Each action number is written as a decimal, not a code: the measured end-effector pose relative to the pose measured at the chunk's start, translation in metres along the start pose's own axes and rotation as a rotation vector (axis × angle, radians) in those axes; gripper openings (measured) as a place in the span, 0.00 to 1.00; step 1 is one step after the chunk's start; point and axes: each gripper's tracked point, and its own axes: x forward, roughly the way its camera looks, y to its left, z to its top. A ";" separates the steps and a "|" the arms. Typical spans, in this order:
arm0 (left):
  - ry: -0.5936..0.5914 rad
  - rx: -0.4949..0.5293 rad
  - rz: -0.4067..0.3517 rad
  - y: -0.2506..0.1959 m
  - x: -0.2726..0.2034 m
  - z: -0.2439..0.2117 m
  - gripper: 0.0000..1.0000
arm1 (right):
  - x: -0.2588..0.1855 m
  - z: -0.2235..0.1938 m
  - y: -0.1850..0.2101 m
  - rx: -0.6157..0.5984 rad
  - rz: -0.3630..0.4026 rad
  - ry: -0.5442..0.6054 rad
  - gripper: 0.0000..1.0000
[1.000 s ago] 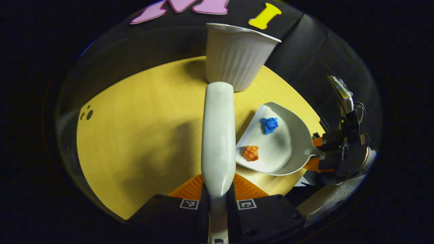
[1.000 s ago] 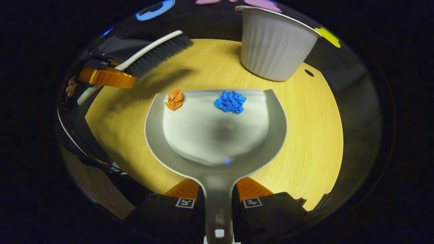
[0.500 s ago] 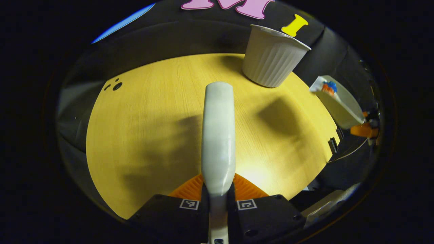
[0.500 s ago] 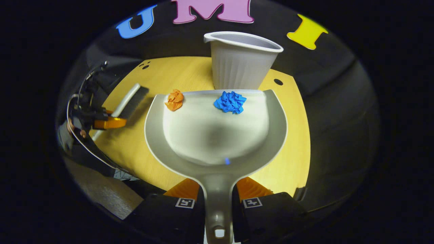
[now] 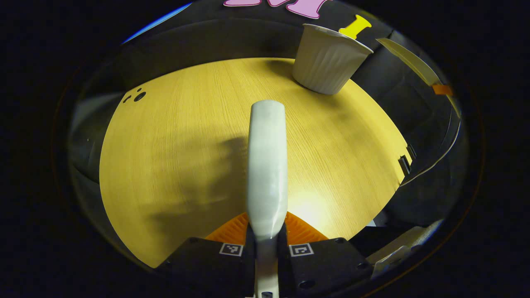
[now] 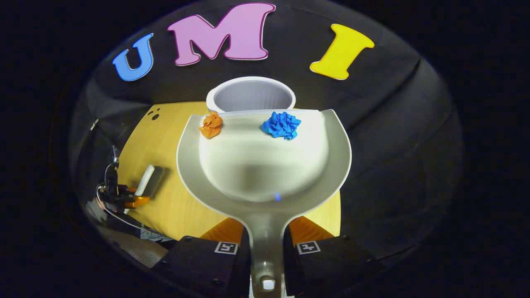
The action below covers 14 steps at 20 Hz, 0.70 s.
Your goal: Pick up the small broom and dustpan from the desktop, sweep the trash into the dustpan with the broom, and then empty the trash into the garbage bin.
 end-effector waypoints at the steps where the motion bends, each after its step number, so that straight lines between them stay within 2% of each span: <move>1: -0.001 0.004 0.000 0.001 0.000 -0.001 0.26 | 0.003 0.013 -0.005 0.005 -0.017 -0.005 0.36; 4: -0.006 0.000 -0.006 0.001 -0.001 -0.001 0.26 | 0.015 0.044 -0.021 0.000 -0.074 -0.009 0.36; 8: -0.007 -0.015 -0.011 0.002 -0.002 -0.004 0.26 | 0.033 0.073 -0.045 -0.072 -0.176 0.035 0.36; 14: 0.004 -0.024 -0.016 0.010 0.001 -0.007 0.26 | 0.044 0.103 -0.059 -0.207 -0.247 0.162 0.36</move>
